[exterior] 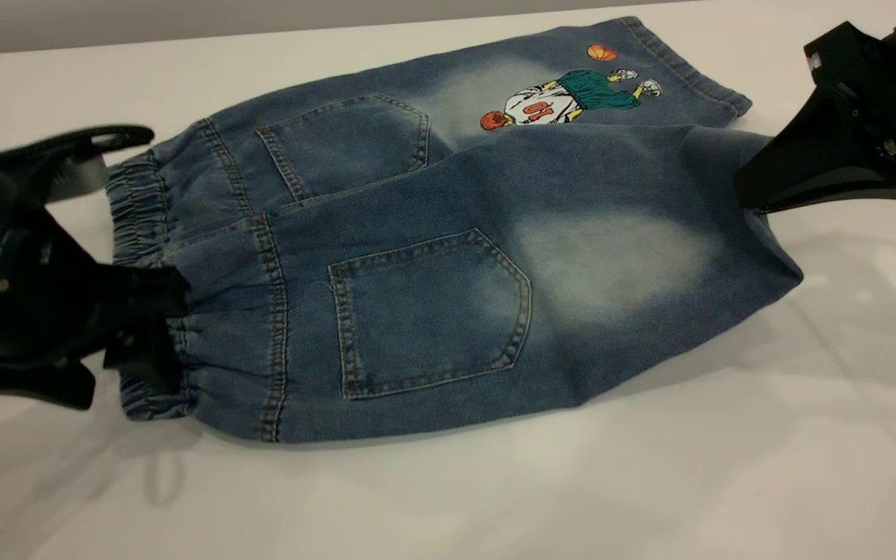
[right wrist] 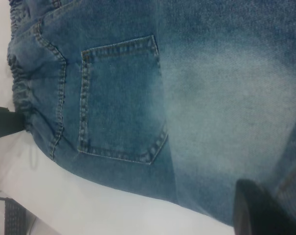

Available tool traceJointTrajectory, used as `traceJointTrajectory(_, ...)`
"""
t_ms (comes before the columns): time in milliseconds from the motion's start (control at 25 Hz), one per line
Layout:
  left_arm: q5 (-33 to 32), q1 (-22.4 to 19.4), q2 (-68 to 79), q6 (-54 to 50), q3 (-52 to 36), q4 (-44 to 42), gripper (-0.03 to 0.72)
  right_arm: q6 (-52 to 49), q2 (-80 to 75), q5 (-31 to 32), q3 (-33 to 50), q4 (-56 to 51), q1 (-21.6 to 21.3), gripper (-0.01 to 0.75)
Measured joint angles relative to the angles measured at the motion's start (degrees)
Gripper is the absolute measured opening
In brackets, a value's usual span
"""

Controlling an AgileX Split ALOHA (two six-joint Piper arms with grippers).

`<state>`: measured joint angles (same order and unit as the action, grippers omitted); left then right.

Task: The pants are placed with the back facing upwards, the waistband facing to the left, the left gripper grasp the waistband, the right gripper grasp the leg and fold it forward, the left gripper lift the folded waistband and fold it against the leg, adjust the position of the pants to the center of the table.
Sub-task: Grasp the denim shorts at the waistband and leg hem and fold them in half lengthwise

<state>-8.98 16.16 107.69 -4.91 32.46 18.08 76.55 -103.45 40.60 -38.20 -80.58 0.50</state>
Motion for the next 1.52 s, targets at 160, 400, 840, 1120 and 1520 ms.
traceJointTrajectory(160, 2.0, 0.0, 1.9, 0.0, 0.1, 0.1, 0.499, 0.0, 0.0, 0.0, 0.0, 0.0, 0.0, 0.012)
traceJointTrajectory(400, 4.6, 0.0, 2.0, -0.1, 0.3, 0.2, 0.499, 0.0, 0.0, 0.4, 0.0, 0.0, 0.0, 0.012)
traceJointTrajectory(840, 6.8, 0.0, 2.0, -1.6, 0.3, 0.4, 0.499, 0.0, 0.0, 0.5, 0.0, -0.1, 0.0, 0.013)
traceJointTrajectory(1120, 7.8, 0.0, 2.0, -1.8, 0.3, 0.6, 0.496, 0.0, 0.0, 0.5, 0.0, -0.1, 0.0, 0.013)
traceJointTrajectory(1520, 9.0, 0.0, 2.0, -1.8, 0.3, 1.6, 0.274, 0.0, 0.0, 0.8, 0.0, -0.2, 0.0, 0.014)
